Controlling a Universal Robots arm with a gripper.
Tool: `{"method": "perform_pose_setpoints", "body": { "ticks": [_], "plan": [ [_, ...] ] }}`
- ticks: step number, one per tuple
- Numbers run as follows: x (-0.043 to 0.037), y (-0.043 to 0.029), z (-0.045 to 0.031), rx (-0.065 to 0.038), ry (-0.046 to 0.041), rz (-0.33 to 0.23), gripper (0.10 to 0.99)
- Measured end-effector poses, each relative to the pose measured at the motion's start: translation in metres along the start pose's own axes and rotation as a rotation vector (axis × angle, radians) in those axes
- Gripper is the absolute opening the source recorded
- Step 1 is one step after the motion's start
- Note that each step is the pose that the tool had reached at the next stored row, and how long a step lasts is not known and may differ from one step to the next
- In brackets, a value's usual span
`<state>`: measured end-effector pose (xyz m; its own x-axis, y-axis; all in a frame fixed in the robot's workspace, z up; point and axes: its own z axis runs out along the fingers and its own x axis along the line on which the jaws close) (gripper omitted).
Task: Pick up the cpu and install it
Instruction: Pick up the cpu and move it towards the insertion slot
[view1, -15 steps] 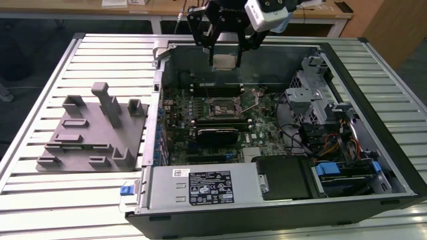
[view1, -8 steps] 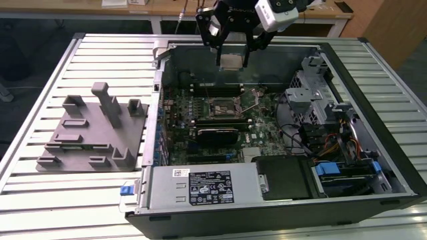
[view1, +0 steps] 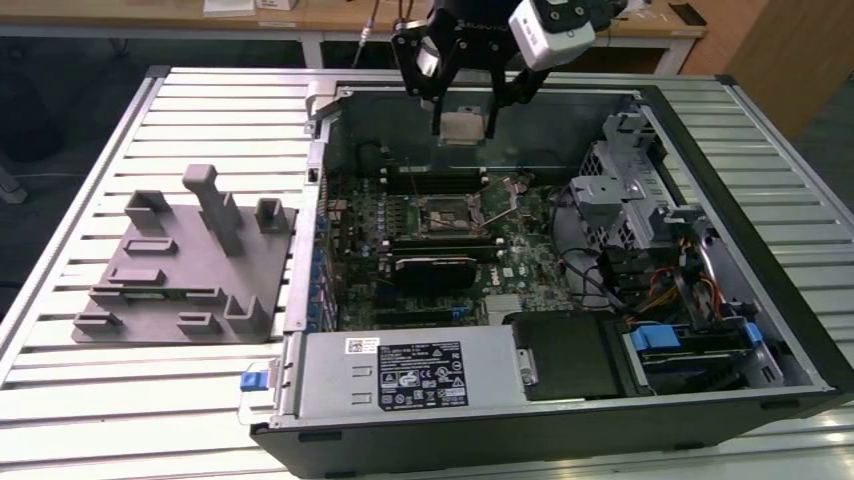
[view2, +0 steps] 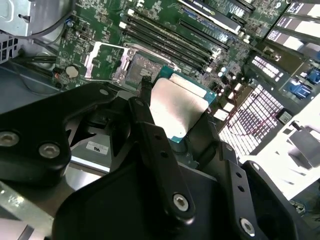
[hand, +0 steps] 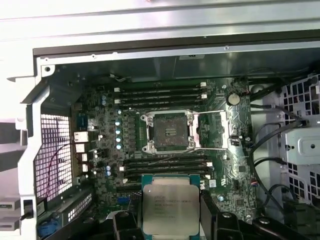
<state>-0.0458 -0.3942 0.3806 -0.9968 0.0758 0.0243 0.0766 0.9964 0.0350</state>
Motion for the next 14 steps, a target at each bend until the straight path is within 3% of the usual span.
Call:
{"method": "perform_pose_setpoints", "body": {
  "ticks": [14],
  "plan": [
    [-0.0005, -0.0007, 0.0199, 0.000, 0.0000, 0.000, 0.541]
  ]
}}
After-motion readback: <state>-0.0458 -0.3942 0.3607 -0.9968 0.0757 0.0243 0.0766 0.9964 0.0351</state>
